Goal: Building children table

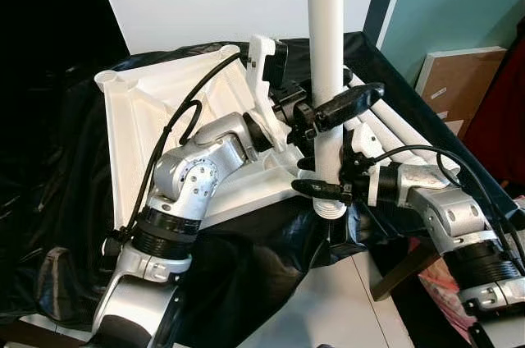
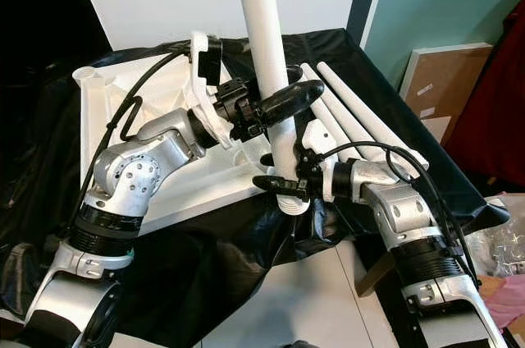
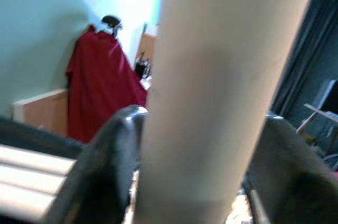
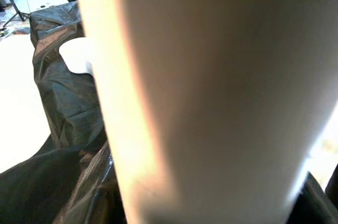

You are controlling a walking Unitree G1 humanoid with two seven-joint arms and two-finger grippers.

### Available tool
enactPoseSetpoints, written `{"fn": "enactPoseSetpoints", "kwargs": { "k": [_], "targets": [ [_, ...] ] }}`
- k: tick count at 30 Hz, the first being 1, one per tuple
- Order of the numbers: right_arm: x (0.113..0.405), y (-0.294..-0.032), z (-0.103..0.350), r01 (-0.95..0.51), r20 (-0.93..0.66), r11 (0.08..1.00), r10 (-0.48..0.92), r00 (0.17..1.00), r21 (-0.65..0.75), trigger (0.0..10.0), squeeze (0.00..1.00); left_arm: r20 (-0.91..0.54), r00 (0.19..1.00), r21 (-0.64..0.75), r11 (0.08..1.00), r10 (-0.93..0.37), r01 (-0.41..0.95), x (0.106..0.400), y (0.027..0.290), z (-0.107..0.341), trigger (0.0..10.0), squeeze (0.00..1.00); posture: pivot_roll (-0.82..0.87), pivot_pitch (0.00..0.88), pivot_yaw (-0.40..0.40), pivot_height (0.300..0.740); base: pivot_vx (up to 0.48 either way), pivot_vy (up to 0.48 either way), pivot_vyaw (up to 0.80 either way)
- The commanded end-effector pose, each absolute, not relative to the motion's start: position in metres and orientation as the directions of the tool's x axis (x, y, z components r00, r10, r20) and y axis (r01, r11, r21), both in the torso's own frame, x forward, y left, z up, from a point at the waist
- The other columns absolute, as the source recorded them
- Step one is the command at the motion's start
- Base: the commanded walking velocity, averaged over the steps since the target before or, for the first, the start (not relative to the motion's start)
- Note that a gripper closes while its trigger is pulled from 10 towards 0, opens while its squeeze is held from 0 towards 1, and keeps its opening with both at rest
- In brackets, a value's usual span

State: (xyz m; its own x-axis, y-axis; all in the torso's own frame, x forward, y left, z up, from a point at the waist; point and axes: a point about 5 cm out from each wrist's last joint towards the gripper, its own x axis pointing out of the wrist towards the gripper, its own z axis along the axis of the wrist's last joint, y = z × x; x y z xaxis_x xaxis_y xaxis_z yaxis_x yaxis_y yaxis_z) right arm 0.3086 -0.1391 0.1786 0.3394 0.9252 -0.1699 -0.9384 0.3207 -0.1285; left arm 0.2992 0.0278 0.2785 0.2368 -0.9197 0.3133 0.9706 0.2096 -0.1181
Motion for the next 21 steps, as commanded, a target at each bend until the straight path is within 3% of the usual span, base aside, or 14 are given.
{"fn": "enactPoseSetpoints", "kwargs": {
  "k": [1, 7, 8, 9, 10, 12, 13, 21],
  "targets": [
    [0.307, -0.138, 0.182, -0.944, -0.16, 0.303, 0.933, 0.322, -0.132, 10.0, 0.0, 0.305, 0.151, -0.067, 0.137, -0.94, 0.988, 0.295, 0.025, 0.279, 0.0, 0.0, -0.02, 0.034, 0.0, 0.74, 0.0, 0.0, 0.0],
    [0.31, -0.139, 0.183, -0.936, -0.157, 0.331, 0.925, 0.347, -0.117, 10.0, 0.0, 0.283, 0.185, -0.046, 0.179, -0.941, 0.983, 0.3, 0.027, 0.278, 0.0, 0.0, -0.02, 0.032, -0.004, 0.74, 0.0, 0.0, 0.0],
    [0.312, -0.139, 0.183, -0.932, -0.152, 0.347, 0.921, 0.36, -0.107, 10.0, 0.37, 0.281, 0.204, -0.041, 0.201, -0.938, 0.979, 0.302, 0.028, 0.278, 0.0, 0.0, -0.02, 0.031, -0.006, 0.74, 0.0, 0.0, 0.0],
    [0.312, -0.139, 0.183, -0.932, -0.152, 0.347, 0.921, 0.36, -0.107, 10.0, 0.37, 0.281, 0.204, -0.041, 0.201, -0.938, 0.979, 0.302, 0.028, 0.278, 0.0, 0.0, -0.02, 0.031, -0.006, 0.74, 0.0, 0.0, 0.0],
    [0.314, -0.139, 0.185, -0.923, -0.125, 0.374, 0.915, 0.383, -0.09, 10.0, 1.0, 0.278, 0.237, -0.023, 0.24, -0.931, 0.97, 0.305, 0.03, 0.281, 7.9, 0.0, -0.03, 0.029, -0.007, 0.74, 0.0, 0.0, 0.0],
    [0.315, -0.139, 0.186, -0.919, -0.109, 0.385, 0.913, 0.392, -0.085, 10.0, 1.0, 0.277, 0.25, -0.014, 0.256, -0.928, 0.967, 0.306, 0.03, 0.283, 7.9, 0.0, -0.03, 0.029, -0.007, 0.74, 0.0, 0.0, 0.0],
    [0.315, -0.138, 0.187, -0.912, -0.09, 0.402, 0.908, 0.408, -0.081, 10.0, 1.0, 0.277, 0.286, -0.017, 0.293, -0.917, 0.956, 0.309, 0.031, 0.288, 10.0, 0.0, -0.03, 0.028, -0.008, 0.74, 0.0, 0.0, 0.0],
    [0.317, -0.135, 0.188, -0.866, -0.043, 0.494, 0.866, 0.498, -0.069, 10.0, 1.0, 0.246, 0.388, 0.027, 0.406, -0.888, 0.913, 0.314, 0.03, 0.296, 10.0, 0.0, -0.03, 0.024, -0.007, 0.74, 0.0, 0.0, 0.0]
  ]
}}
